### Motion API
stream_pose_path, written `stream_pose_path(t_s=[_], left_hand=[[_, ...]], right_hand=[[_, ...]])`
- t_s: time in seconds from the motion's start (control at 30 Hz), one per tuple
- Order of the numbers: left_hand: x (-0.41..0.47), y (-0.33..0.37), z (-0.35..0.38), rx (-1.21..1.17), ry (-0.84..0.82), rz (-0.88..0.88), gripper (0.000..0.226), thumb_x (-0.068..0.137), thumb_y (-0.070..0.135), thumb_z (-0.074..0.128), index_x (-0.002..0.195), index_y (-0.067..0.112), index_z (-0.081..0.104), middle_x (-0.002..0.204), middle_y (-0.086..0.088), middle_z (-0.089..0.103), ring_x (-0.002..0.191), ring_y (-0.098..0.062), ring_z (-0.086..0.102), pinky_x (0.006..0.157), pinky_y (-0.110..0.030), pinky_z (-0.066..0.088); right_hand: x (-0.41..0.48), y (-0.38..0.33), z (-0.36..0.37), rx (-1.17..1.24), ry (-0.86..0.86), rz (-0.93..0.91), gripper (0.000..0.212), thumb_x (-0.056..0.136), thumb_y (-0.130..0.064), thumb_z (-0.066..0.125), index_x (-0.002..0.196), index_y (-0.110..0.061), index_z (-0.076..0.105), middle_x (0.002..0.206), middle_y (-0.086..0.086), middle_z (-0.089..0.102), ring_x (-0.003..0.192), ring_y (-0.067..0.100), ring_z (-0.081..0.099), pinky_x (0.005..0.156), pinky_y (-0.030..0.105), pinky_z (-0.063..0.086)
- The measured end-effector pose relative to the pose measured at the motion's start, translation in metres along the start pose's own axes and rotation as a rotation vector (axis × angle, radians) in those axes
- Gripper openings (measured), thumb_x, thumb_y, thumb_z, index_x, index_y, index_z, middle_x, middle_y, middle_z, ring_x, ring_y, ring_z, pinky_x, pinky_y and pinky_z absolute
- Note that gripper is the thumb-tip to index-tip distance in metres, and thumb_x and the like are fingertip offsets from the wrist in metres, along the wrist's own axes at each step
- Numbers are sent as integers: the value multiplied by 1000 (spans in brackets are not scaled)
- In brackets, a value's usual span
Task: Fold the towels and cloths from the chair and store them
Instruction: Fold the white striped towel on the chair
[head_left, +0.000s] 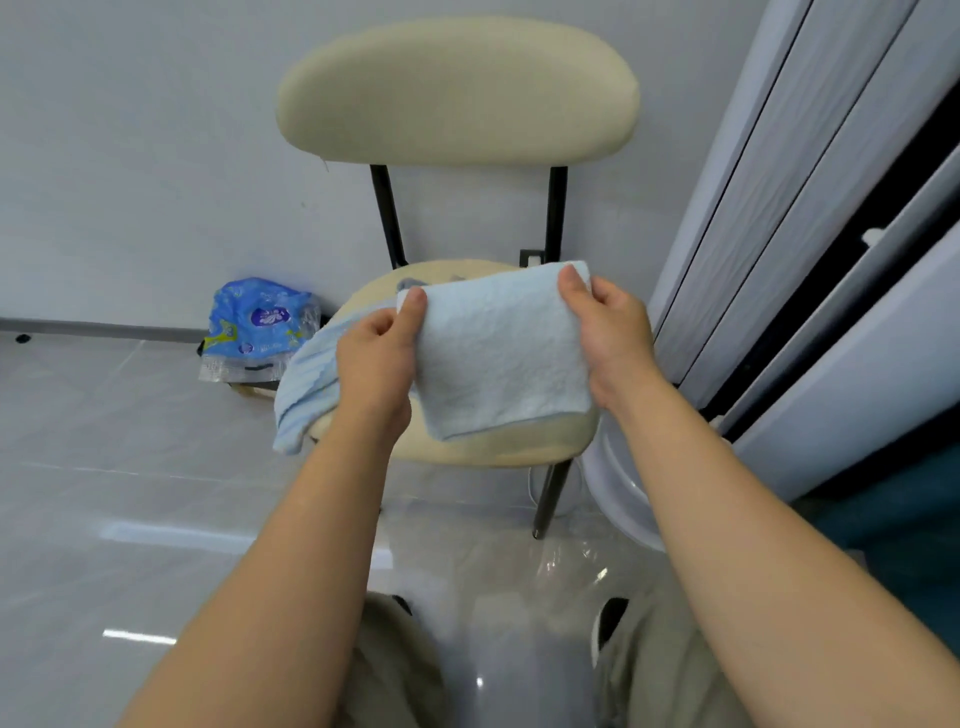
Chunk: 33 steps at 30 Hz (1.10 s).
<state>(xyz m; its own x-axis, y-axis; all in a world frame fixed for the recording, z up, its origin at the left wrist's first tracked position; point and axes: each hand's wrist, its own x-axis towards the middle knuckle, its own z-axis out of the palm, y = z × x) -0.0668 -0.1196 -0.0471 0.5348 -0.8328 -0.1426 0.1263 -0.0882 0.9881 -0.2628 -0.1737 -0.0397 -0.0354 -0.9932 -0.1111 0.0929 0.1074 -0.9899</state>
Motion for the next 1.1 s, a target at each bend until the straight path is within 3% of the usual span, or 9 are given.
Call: stream_pose_path(t_s=[0.1, 0.17, 0.27, 0.37, 0.53, 0.63, 0.77, 0.93, 1.1], left_hand=[[9, -2, 3, -10, 8, -44, 59, 88, 53, 67, 88, -5, 56, 80, -4, 46, 75, -17, 40, 67, -37, 35], [28, -2, 7, 37, -25, -66, 51, 91, 48, 65, 96, -3, 58, 84, -5, 56, 78, -17, 50, 70, -37, 42], [51, 6, 6, 161, -44, -89, 21, 93, 40, 64, 96, 19, 67, 95, 1, 72, 86, -16, 66, 78, -37, 53], [57, 37, -7, 310, 20, -106, 9, 98, 36, 57, 101, 28, 60, 92, 11, 66, 87, -12, 62, 82, -34, 50], [28, 139, -51, 431, 30, -274, 21, 97, 45, 52, 113, 32, 56, 106, 7, 65, 102, -20, 64, 95, -45, 51], [-1, 215, -90, 493, 42, -409, 36, 96, 50, 52, 127, 31, 53, 120, 5, 62, 110, -22, 60, 99, -45, 49], [-36, 305, -147, 427, 47, -500, 34, 95, 51, 57, 123, 34, 51, 115, 7, 62, 98, -12, 62, 86, -37, 52], [-43, 369, -217, 377, 96, -480, 44, 98, 41, 58, 139, 30, 48, 122, 2, 62, 104, -19, 64, 96, -44, 53], [-26, 414, -293, 274, 190, -451, 36, 99, 31, 59, 134, 32, 50, 108, -2, 64, 88, -17, 65, 71, -30, 55]], right_hand=[[9, 5, 8, -91, 0, -16, 48, 88, -55, 65, 98, -8, 68, 104, 17, 71, 93, 30, 72, 86, 62, 55], [25, 11, 15, -135, -20, -6, 43, 90, -56, 62, 97, -14, 69, 103, 13, 72, 99, 33, 70, 86, 59, 56], [42, 11, 30, -242, -45, 19, 29, 97, -51, 56, 95, -25, 68, 97, 2, 74, 93, 23, 70, 79, 44, 59], [38, -11, 50, -387, -107, 75, 25, 102, -46, 50, 96, -25, 64, 81, -11, 66, 71, -1, 60, 63, 21, 47], [-1, -96, 91, -484, -210, 302, 31, 99, -55, 47, 105, -28, 62, 100, -4, 70, 94, 18, 67, 85, 41, 56], [-37, -165, 125, -507, -295, 401, 30, 99, -56, 46, 111, -32, 61, 107, -7, 69, 100, 15, 66, 93, 46, 55], [-78, -248, 177, -531, -368, 485, 41, 101, -52, 43, 124, -22, 59, 120, 0, 66, 109, 20, 63, 99, 45, 51], [-102, -298, 251, -528, -424, 527, 41, 95, -55, 44, 106, -22, 65, 112, 0, 70, 105, 22, 66, 99, 47, 53], [-126, -310, 336, -455, -432, 497, 30, 104, -39, 47, 95, -16, 63, 102, 5, 71, 91, 19, 68, 84, 36, 55]])
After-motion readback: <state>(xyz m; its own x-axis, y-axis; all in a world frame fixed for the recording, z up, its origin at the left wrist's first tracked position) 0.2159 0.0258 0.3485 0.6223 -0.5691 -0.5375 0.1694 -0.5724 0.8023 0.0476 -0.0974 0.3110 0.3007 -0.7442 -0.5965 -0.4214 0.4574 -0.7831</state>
